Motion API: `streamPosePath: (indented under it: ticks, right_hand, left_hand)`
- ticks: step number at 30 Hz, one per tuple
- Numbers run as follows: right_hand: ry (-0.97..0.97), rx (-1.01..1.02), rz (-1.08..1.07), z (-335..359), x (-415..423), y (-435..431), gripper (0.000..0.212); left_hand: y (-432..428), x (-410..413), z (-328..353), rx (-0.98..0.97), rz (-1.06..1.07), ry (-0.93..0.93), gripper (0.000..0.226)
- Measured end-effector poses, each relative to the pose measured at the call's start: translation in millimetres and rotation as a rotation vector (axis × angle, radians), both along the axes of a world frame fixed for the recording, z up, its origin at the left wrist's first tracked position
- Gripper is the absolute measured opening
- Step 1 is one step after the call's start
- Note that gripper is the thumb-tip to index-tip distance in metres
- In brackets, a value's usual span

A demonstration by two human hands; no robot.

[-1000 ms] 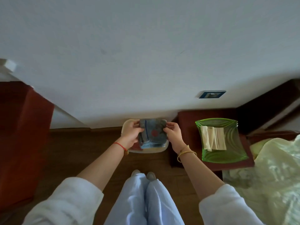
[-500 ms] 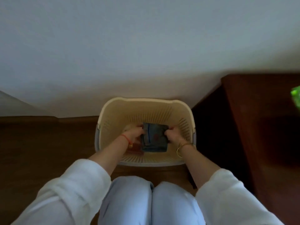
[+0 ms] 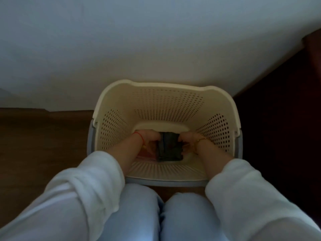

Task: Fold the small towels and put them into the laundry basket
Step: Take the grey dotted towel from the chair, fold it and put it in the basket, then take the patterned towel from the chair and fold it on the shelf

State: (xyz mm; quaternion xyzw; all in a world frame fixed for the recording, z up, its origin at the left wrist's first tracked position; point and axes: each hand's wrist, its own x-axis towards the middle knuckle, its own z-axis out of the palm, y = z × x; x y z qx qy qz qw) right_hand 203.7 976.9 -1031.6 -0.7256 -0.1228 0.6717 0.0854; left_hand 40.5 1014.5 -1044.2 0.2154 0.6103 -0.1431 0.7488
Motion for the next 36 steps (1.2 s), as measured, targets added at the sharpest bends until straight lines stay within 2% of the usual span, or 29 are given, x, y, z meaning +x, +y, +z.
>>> streamPosePath:
  ticks: [3, 6, 10, 14, 18, 22, 27, 31, 33, 36]
  right_hand:
    - [-0.023, -0.002, -0.034, 4, 3, 3, 0.014]
    - [-0.066, 0.039, -0.074, 20, 7, 2, 0.013]
    - [-0.079, 0.14, -0.089, 77, 7, 4, 0.015]
    - [-0.057, 0.247, -0.128, 180, -7, -9, 0.036]
    - [-0.047, 0.274, -0.241, 299, -28, -19, 0.046]
    - [-0.013, 0.357, -0.247, 425, -46, -24, 0.036]
    - [0.057, 0.456, -0.16, 579, -60, -33, 0.023]
    - [0.082, 0.568, -0.09, 684, -75, -43, 0.031]
    - [0.099, 0.629, -0.048, 725, -83, -49, 0.033]
    - [0.135, 0.711, 0.01, 769, -94, -56, 0.034]
  left_hand:
    - [2, -3, 8, 0.006, -0.005, 0.024, 0.037]
    - [5, -9, 32, 0.113, -0.021, 0.113, 0.037]
    - [8, -20, 103, 0.337, 0.171, 0.055, 0.048]
    - [-18, -41, 221, 0.515, 0.135, -0.015, 0.055]
    - [-46, -60, 350, 0.598, 0.364, -0.126, 0.049]
    - [-76, -79, 478, 0.782, 0.329, -0.131, 0.051]
    - [-99, -102, 620, 0.856, 0.394, -0.16, 0.049]
    - [-119, -126, 710, 0.937, 0.492, -0.203, 0.041]
    - [-132, -138, 747, 0.933, 0.631, -0.224, 0.039]
    - [-154, -154, 788, 0.985, 0.76, -0.24, 0.057]
